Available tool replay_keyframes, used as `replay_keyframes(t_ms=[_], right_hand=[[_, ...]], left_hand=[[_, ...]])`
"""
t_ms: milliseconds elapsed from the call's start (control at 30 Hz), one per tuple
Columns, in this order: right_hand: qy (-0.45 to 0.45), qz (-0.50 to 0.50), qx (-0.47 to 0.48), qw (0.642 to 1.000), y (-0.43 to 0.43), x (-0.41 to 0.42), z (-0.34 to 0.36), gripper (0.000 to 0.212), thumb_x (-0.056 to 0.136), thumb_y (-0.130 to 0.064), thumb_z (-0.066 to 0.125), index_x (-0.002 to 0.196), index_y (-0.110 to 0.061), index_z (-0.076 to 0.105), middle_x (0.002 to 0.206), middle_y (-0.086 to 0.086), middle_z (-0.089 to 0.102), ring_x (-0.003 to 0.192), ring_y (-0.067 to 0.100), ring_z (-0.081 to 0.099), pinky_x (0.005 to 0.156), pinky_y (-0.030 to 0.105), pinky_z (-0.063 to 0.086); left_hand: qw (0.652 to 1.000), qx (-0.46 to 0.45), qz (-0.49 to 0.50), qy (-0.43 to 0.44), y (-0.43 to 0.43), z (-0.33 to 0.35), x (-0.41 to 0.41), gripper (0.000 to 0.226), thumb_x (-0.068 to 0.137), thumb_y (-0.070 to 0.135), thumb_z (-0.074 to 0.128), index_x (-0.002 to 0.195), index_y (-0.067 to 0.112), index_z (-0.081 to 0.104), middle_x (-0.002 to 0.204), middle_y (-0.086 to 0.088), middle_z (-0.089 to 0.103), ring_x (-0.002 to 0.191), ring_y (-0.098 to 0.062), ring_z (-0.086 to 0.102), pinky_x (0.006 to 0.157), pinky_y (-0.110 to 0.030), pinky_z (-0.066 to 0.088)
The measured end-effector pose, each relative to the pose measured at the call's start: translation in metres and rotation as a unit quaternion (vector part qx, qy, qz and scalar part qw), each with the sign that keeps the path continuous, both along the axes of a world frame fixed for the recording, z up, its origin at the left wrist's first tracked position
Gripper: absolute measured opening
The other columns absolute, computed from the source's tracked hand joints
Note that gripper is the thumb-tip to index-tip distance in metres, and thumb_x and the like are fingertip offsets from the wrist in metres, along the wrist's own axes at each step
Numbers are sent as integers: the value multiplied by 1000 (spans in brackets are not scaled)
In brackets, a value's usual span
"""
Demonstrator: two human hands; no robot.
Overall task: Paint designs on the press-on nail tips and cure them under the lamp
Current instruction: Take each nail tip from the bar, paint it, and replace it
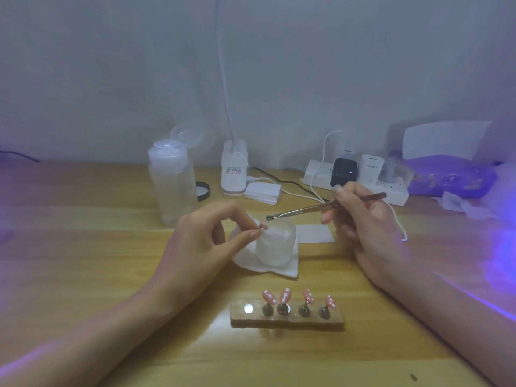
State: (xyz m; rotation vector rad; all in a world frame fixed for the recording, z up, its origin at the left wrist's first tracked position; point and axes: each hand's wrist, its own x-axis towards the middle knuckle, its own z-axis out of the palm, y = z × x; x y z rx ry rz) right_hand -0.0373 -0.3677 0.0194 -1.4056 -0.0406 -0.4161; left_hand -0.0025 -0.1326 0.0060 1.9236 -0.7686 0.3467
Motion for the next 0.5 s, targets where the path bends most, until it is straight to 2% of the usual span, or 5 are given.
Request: replay_keyframes(t_ms=[67,167,300,500], right_hand=[[-1,18,-20,1000,1,-1,0,28,85,-36,62,62,-26,51,63,8,68,40,6,29,41,14,27],[7,4,-23,1000,0,0,0,31,93,-27,60,64,-24,50,63,9,68,39,6,30,41,14,28],[-8,24,-18,1000,0,-1,1,28,87,-34,62,61,-27,53,64,7,69,40,6,31,42,15,29],[1,10,-11,1000,-1,0,0,31,88,-34,63,60,-28,54,64,6,69,40,6,30,41,14,29]], left_hand=[[1000,3,1,-10,0,1,0,18,79,47,67,74,30,66,61,23,52,52,-10,38,52,-15,31],[1000,9,-5,-26,-1,3,-1,17,80,44,68,74,29,64,67,23,54,53,-13,39,52,-13,31],[1000,8,-8,-27,-1,1,1,16,82,36,73,73,27,64,76,8,60,53,-16,41,53,-18,35],[1000,0,-12,-17,-1,-1,2,17,83,30,77,74,25,64,71,11,55,52,-15,38,53,-22,35]])
